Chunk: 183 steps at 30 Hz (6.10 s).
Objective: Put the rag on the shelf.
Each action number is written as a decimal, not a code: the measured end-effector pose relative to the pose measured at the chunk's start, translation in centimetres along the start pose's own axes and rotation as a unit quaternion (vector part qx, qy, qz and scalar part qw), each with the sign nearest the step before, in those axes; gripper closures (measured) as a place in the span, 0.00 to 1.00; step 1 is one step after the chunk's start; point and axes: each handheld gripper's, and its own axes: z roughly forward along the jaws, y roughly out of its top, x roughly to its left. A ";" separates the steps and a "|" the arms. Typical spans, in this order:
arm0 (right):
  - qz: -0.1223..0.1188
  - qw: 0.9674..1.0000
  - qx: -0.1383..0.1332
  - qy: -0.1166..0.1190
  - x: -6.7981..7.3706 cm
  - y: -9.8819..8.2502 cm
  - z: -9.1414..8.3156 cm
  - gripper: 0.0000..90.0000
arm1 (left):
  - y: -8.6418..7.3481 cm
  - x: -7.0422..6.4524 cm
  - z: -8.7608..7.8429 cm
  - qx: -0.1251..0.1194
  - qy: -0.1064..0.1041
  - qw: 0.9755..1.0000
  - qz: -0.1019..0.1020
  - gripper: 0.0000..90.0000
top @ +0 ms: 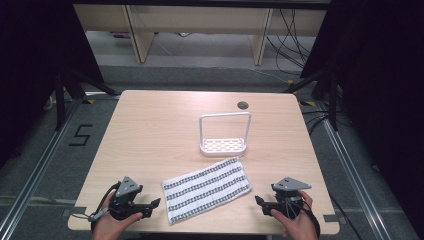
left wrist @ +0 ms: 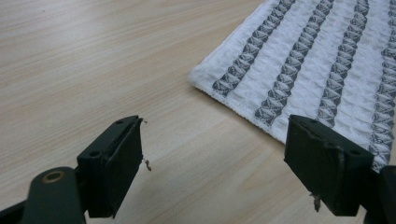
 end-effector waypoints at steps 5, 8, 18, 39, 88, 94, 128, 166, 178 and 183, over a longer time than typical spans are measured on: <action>-0.007 1.000 -0.005 -0.002 -0.1 0.2 -0.1 0.30 | 0.6 -0.3 0.2 -0.002 -0.005 1.000 0.002 0.21; -0.006 1.000 -0.010 -0.012 -0.2 0.2 -0.1 0.30 | 1.1 -0.5 0.5 -0.006 -0.016 1.000 0.009 0.20; -0.009 1.000 -0.014 0.004 0.1 0.7 0.1 0.34 | 4.0 -1.7 2.3 -0.009 -0.038 0.999 0.028 0.20; -0.026 1.000 -0.008 -0.006 0.9 1.5 1.5 0.39 | 12.6 -6.1 11.1 0.036 -0.115 0.987 0.104 0.35; -0.038 0.999 0.027 -0.007 1.7 2.6 4.4 0.44 | 17.6 -10.7 21.1 0.097 -0.120 0.978 0.137 0.47; -0.045 0.999 0.026 -0.007 1.4 2.7 4.9 0.47 | 17.5 -10.9 21.2 0.100 -0.109 0.973 0.174 0.54; -0.028 0.999 -0.022 0.041 1.1 4.6 3.3 0.93 | 18.6 -10.3 16.2 0.042 -0.113 0.980 0.157 0.95; -0.071 0.984 -0.162 0.009 -0.2 20.5 -4.8 0.94 | 27.2 -8.0 1.8 -0.146 -0.094 0.984 0.048 0.94; -0.068 0.985 -0.159 -0.013 -1.2 25.3 -4.9 0.94 | 30.2 -6.7 2.4 -0.162 -0.069 0.984 0.009 0.94; -0.063 0.985 -0.161 -0.029 -1.9 26.5 -4.6 0.94 | 31.2 -6.5 3.3 -0.167 -0.060 0.984 -0.004 0.94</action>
